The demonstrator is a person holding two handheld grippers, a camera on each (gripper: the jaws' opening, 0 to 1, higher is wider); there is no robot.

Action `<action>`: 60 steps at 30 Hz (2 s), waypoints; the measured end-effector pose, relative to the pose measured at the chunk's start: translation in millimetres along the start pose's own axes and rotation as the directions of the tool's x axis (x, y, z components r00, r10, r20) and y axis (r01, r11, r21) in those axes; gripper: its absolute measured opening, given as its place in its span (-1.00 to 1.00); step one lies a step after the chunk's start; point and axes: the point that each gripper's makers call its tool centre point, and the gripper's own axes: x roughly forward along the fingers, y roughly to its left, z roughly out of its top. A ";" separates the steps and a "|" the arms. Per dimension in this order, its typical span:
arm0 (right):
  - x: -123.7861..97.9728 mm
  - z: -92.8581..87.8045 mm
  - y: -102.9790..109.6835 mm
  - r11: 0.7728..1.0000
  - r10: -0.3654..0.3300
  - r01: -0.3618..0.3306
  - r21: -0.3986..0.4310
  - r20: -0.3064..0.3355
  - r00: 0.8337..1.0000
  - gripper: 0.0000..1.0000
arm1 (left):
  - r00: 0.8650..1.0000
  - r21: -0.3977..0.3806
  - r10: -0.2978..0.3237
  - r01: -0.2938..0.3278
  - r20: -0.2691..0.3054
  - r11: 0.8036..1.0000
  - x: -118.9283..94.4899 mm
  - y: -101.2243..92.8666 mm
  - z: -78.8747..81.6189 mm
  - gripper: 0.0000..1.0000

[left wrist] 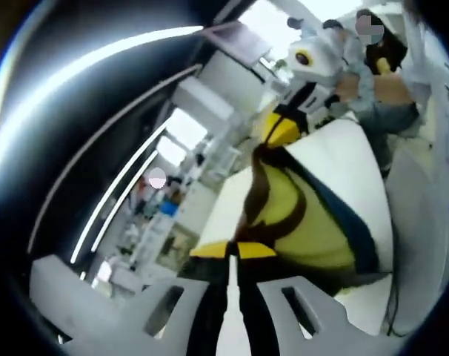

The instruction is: Fold the garment on the visible template until the final outline fits inside the template.

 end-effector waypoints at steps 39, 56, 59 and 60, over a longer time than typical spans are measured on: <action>59.9 -139.8 -1.7 0.994 0.039 -0.016 0.108 -0.213 0.976 -0.96 | 0.992 -0.191 -0.053 0.031 -0.111 0.981 112.2 -17.9 -112.2 -1.00; 92.6 -208.8 -4.9 0.989 0.020 0.026 0.146 -0.305 0.952 -0.96 | 0.982 -0.186 -0.015 -0.020 -0.186 0.982 159.1 -29.9 -167.3 -1.00; 95.6 -216.8 0.5 0.986 0.018 0.035 0.161 -0.316 0.949 -0.96 | 0.984 -0.242 -0.022 -0.023 -0.179 0.970 167.6 -34.0 -172.8 -1.00; 95.8 -221.2 0.0 0.985 0.012 0.044 0.167 -0.320 0.947 -0.96 | 0.987 -0.292 -0.027 -0.020 -0.156 0.956 171.0 -37.3 -171.9 -1.00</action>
